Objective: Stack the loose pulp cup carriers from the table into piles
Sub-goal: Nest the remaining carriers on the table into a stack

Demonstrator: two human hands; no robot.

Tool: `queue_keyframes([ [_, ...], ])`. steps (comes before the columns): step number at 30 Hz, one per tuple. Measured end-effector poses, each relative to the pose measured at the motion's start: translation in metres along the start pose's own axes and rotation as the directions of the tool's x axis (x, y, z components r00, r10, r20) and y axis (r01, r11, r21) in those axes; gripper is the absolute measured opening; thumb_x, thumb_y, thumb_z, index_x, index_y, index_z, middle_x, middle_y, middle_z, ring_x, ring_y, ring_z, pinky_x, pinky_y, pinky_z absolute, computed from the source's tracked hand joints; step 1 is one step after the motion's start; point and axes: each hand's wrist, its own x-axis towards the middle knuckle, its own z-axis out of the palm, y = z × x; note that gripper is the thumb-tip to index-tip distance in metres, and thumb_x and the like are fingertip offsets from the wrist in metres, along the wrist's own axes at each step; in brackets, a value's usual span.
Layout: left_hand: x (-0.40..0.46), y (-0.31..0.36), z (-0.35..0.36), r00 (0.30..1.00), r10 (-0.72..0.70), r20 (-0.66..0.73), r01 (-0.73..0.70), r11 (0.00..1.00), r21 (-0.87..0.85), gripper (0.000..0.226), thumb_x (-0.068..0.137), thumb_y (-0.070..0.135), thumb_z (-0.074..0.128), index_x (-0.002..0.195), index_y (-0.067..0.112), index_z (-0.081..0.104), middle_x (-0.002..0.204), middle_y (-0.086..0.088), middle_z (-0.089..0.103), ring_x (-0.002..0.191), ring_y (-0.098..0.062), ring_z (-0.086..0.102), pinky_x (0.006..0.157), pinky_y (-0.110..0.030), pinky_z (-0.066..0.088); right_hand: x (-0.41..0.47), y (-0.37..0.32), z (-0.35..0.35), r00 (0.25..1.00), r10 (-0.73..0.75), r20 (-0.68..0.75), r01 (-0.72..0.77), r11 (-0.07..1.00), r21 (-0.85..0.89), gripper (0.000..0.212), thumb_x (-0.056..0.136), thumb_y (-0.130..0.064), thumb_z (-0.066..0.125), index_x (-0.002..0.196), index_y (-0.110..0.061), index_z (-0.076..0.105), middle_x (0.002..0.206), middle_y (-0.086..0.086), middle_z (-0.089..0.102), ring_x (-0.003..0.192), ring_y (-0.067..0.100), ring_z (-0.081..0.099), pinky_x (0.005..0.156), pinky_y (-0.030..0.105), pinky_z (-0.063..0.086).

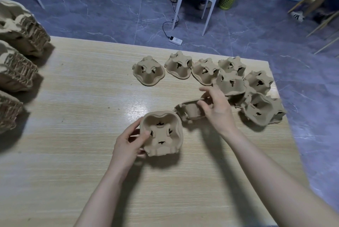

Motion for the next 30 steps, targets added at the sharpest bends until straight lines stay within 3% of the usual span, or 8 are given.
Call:
queue_keyframes([
  [5,-0.001,0.002,0.003,1.000,0.006,0.012,-0.007,1.000,0.019,0.040,0.089,0.018,0.071,0.124,0.036,0.065,0.103,0.004,0.072,0.083,-0.006,0.068,0.059,-0.024,0.053,-0.014,0.004,-0.010,0.998,-0.056,-0.010,0.055,0.992,-0.111,0.015,0.084,-0.003,0.068,0.094,-0.013,0.072,0.095,0.001,0.065,0.094,0.019,0.059,0.082,0.040,0.049],
  [10,-0.002,0.005,0.008,0.999,-0.021,0.033,0.022,0.999,-0.038,0.039,0.088,0.013,0.071,0.119,0.036,0.066,0.101,-0.003,0.072,0.077,-0.010,0.073,0.063,-0.029,0.060,-0.034,-0.017,-0.029,0.972,-0.042,-0.230,0.062,0.995,0.081,0.019,0.087,0.004,0.063,0.097,-0.010,0.072,0.095,0.001,0.063,0.084,0.006,0.058,0.072,0.014,0.043],
  [14,-0.002,0.001,0.016,0.996,-0.049,0.070,0.053,0.997,-0.055,0.043,0.087,0.016,0.072,0.126,0.033,0.065,0.104,-0.007,0.073,0.080,-0.017,0.073,0.071,-0.036,0.060,-0.052,-0.034,-0.034,0.936,-0.148,-0.318,0.202,0.969,0.145,0.019,0.081,0.012,0.065,0.093,-0.003,0.071,0.096,0.009,0.063,0.088,0.011,0.059,0.076,0.017,0.046],
  [19,-0.004,-0.003,0.020,0.997,-0.022,0.070,0.024,0.999,-0.030,0.035,0.093,0.024,0.065,0.126,0.036,0.063,0.102,-0.001,0.073,0.076,-0.010,0.069,0.062,-0.025,0.056,-0.072,-0.036,-0.019,0.932,-0.269,-0.241,0.301,0.947,0.108,0.019,0.075,0.012,0.073,0.090,0.000,0.072,0.099,0.011,0.065,0.096,0.019,0.062,0.089,0.022,0.046],
  [22,-0.005,-0.005,0.019,0.998,-0.032,0.058,0.032,0.999,0.002,0.031,0.101,0.039,0.050,0.127,0.035,0.065,0.117,-0.005,0.072,0.099,-0.018,0.070,0.078,-0.033,0.058,-0.080,-0.032,-0.009,0.928,-0.339,-0.153,0.358,0.925,0.125,0.017,0.076,0.010,0.073,0.090,0.002,0.072,0.102,0.013,0.064,0.099,0.019,0.062,0.089,0.026,0.049],
  [26,-0.009,-0.005,0.017,0.997,-0.027,0.074,0.026,1.000,0.009,0.041,0.096,0.051,0.044,0.130,0.037,0.062,0.124,0.008,0.069,0.105,-0.018,0.068,0.075,-0.030,0.058,-0.086,-0.027,-0.001,0.920,-0.387,-0.066,0.392,0.916,0.081,0.015,0.084,0.000,0.062,0.096,0.002,0.071,0.111,0.016,0.062,0.105,0.022,0.060,0.090,0.027,0.050],
  [28,-0.009,-0.007,0.016,0.996,-0.012,0.093,0.010,1.000,0.015,0.051,0.087,0.058,0.048,0.133,0.038,0.060,0.119,0.006,0.071,0.106,-0.022,0.066,0.088,-0.040,0.055,-0.085,-0.028,-0.002,0.927,-0.369,-0.063,0.374,0.923,0.096,0.019,0.084,0.000,0.060,0.100,0.002,0.070,0.117,0.015,0.061,0.112,0.019,0.058,0.095,0.023,0.046],
  [30,-0.010,-0.007,0.015,0.995,-0.003,0.098,0.003,1.000,0.002,0.054,0.084,0.057,0.052,0.134,0.038,0.059,0.102,0.005,0.075,0.096,-0.020,0.066,0.085,-0.043,0.054,-0.084,-0.029,-0.003,0.931,-0.360,-0.056,0.364,0.924,0.113,0.025,0.080,0.009,0.065,0.104,0.002,0.069,0.124,0.013,0.059,0.120,0.014,0.055,0.101,0.021,0.042],
])
